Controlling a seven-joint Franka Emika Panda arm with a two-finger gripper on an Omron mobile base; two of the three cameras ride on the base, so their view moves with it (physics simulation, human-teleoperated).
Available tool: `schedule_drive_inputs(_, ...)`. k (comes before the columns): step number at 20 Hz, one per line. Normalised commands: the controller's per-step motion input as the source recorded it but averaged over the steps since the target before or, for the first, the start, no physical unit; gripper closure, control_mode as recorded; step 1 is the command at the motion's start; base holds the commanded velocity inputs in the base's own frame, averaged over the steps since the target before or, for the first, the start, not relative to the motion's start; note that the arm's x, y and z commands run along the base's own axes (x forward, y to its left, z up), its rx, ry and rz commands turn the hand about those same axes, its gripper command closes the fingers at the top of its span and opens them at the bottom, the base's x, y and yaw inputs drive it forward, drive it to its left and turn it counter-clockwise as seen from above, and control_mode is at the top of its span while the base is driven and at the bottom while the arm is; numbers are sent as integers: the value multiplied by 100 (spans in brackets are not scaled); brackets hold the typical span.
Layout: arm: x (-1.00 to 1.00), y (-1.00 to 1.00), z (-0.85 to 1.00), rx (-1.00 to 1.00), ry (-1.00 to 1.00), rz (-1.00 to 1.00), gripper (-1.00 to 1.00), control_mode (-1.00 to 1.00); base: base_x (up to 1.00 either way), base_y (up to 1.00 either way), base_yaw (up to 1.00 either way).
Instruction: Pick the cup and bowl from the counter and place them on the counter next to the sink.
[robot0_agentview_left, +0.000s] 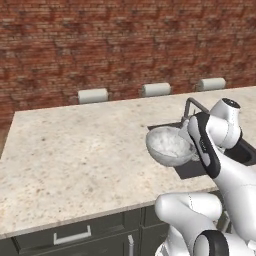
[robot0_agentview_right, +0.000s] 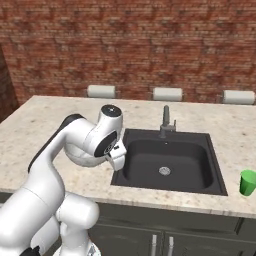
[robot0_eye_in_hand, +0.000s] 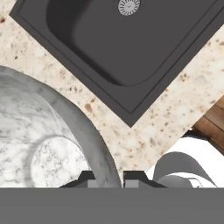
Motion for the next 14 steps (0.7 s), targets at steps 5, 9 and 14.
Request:
schedule_drive_inputs(5,0,0,0,0,0,0,100,-100,0,0,0)
schedule_drive_inputs(9,11,13,-2,0,2,0,100,-100,0,0,0)
schedule_drive_inputs(14,37,35,-5,0,7,0,100,-100,0,0,0)
